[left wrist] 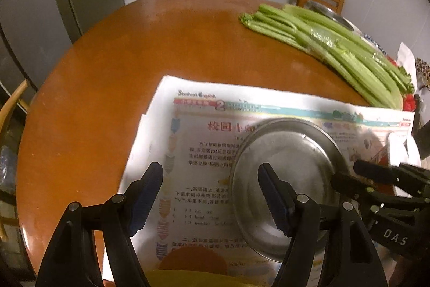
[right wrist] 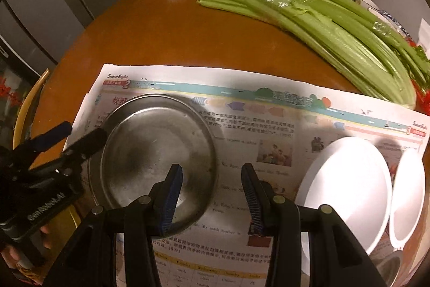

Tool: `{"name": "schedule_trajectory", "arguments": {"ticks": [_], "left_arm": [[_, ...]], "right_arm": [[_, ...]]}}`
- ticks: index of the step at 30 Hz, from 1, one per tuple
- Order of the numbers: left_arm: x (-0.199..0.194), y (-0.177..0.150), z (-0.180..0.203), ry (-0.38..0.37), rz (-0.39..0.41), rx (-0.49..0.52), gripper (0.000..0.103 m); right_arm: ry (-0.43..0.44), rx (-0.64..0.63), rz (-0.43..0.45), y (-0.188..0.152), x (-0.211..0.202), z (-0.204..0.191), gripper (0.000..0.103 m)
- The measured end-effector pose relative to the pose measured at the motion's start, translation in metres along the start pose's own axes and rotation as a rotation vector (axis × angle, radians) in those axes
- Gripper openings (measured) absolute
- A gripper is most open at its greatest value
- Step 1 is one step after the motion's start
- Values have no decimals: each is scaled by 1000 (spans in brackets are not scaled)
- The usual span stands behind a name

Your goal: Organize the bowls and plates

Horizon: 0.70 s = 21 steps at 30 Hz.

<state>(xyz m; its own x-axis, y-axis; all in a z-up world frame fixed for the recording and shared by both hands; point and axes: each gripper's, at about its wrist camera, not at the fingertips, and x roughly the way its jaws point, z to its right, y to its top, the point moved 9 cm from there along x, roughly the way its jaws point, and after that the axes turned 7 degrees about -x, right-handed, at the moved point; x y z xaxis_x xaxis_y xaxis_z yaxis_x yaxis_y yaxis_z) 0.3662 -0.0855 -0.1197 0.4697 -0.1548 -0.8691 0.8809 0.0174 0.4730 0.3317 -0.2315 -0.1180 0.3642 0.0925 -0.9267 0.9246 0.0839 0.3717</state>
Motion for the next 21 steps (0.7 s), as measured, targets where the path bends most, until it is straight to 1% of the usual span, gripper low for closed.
{"name": "schedule_trajectory", "arguments": {"ticks": [5,8,10,11,12,13,16,21], "left_arm": [[7,-1,4,-21,-17,-13,71],[9,-2,5,-12,-17,-10,64],[11,-4,7,-15,-26,-9,56],[12,-3,8,-12,-25,-5,54],[11,-3,8,-9,-21,-2,49],[12,-3,9,-12,-22,-4,42],[13,-1,8,-4,-24,0,30],[13,0,7,-2,-28,-5,28]], "right_arm": [[5,-9,1,1,2,-4,46],[3,-15,0,2,3,-6,45],[9,-21,1,0,3,-7,45],[9,-25,0,0,3,-8,45],[10,-27,-1,0,3,-9,45],[12,-28,0,-1,3,-9,45],[8,-29,-3,0,4,-11,45],[1,-37,-12,1,6,-13,45]]}}
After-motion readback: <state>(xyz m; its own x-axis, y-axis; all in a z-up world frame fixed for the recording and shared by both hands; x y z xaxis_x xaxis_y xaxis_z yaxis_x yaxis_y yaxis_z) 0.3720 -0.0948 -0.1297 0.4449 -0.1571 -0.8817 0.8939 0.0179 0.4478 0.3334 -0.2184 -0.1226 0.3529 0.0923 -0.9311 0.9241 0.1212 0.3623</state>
